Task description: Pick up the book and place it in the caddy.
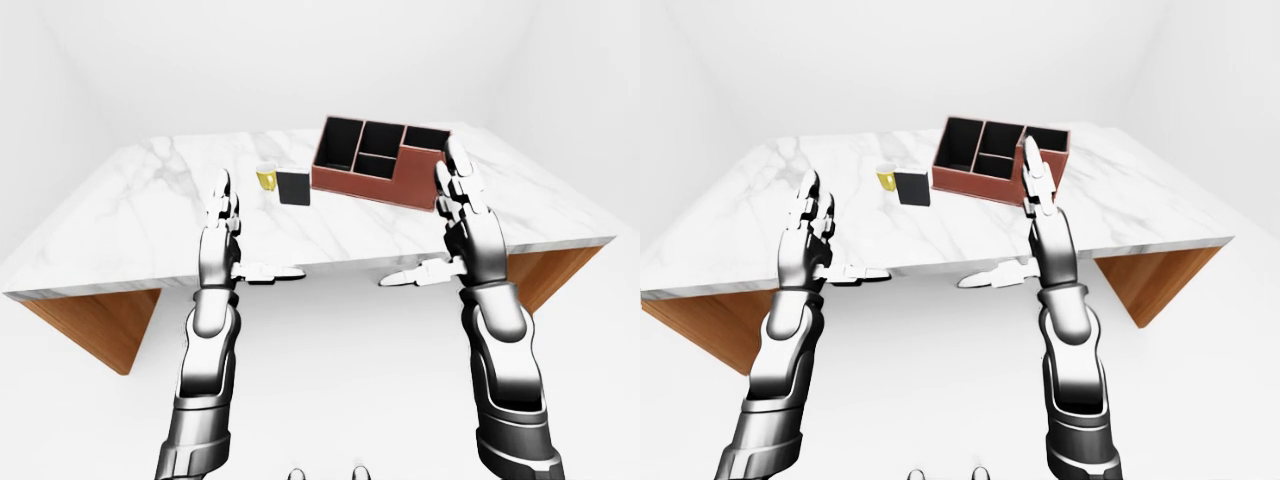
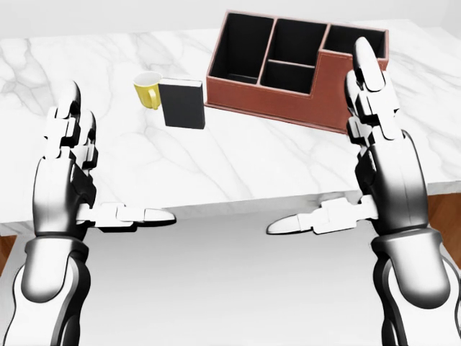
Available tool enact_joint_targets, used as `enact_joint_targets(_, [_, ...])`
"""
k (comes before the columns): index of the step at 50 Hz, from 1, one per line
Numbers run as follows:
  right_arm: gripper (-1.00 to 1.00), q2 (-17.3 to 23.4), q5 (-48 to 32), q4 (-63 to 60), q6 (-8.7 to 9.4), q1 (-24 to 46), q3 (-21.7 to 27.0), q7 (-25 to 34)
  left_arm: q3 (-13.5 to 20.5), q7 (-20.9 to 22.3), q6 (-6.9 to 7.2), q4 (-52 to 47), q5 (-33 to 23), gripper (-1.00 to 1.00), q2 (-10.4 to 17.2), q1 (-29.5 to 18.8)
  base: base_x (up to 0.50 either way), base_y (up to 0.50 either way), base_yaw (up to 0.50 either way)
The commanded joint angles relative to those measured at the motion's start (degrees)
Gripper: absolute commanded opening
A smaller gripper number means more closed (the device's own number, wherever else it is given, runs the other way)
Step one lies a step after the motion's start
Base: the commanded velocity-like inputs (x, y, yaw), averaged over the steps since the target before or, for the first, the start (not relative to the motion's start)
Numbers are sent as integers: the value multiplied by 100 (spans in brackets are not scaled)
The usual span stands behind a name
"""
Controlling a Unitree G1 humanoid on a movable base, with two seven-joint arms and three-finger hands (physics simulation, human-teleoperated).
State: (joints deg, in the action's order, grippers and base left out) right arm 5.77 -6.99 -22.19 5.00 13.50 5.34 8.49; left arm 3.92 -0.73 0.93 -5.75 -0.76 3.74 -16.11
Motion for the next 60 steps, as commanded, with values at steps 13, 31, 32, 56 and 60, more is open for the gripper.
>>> enact_joint_targets(13, [100,-88,-234,-40,0,16,-148,-229,-12,35,103,-120,59,100,-21,28,-9,-1,-11])
enact_joint_targets(31, [100,-113,-445,21,0,44,-187,-198,-8,12,113,-114,65,100,-20,21,5,25,0])
enact_joint_targets(32, [100,-114,-434,18,0,53,-180,-193,-7,11,106,-107,64,100,-17,17,11,49,0])
enact_joint_targets(56, [100,-101,-426,66,0,60,-154,-288,-7,9,138,-117,83,100,-20,15,4,20,0])
enact_joint_targets(60, [100,-113,-390,-20,0,46,-166,-250,-6,5,136,-117,81,100,-17,13,16,-2,0])
